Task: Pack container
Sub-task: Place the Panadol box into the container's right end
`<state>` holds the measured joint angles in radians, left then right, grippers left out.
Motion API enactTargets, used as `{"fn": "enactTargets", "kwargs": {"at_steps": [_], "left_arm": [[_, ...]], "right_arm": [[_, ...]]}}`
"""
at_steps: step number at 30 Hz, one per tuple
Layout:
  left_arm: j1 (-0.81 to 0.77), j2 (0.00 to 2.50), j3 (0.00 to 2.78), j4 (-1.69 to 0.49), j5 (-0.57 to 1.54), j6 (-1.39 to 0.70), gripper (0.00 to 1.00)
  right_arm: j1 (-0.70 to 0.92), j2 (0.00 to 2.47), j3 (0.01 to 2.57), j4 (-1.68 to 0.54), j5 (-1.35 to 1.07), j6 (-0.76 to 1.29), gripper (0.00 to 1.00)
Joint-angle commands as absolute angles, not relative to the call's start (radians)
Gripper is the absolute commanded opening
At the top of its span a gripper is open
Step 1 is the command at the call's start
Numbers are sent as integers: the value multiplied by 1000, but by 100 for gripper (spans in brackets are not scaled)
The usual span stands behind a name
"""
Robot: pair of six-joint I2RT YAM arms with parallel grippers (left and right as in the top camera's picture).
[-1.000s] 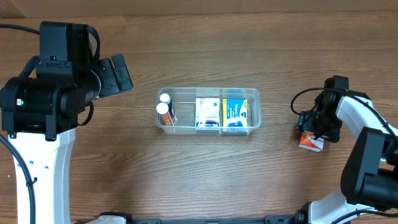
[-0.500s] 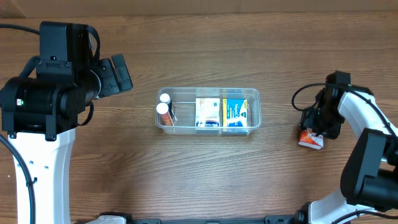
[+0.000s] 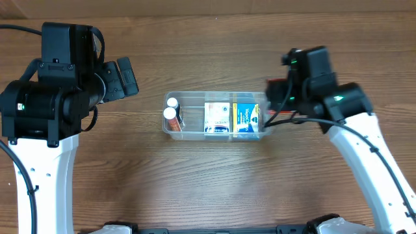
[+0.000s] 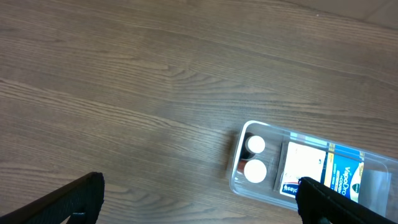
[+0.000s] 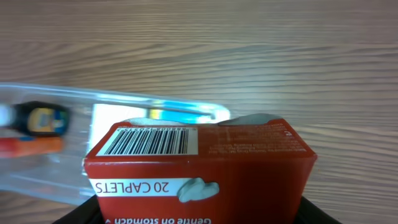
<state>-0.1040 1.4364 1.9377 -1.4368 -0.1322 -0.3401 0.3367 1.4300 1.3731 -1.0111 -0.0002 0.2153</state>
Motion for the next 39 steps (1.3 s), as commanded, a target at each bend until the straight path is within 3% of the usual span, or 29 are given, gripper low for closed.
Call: {"fn": "enactTargets", "kwargs": {"at_steps": [1, 16, 18, 20, 21, 32, 39], "left_arm": [[-98, 1440, 1944, -1439, -138, -329, 100], [-98, 1440, 1944, -1444, -138, -329, 100], [-98, 1440, 1944, -1444, -138, -329, 100], [-98, 1440, 1944, -1444, -138, -329, 100], [-98, 1440, 1944, -1444, -138, -329, 100], [-98, 1441, 1944, -1454, -138, -328, 100], [-97, 1550, 1944, -1420, -138, -298, 100]], "right_arm": [[425, 1497, 1379, -993, -2, 380, 61], [453, 1792, 1379, -949, -2, 401, 63], [453, 1792, 1380, -945, -2, 400, 77], [453, 1792, 1380, -946, -2, 401, 98], [453, 1792, 1380, -946, -2, 400, 100], [434, 1622, 1533, -989, 223, 331, 100], [278, 1590, 1544, -855, 209, 193, 100]]}}
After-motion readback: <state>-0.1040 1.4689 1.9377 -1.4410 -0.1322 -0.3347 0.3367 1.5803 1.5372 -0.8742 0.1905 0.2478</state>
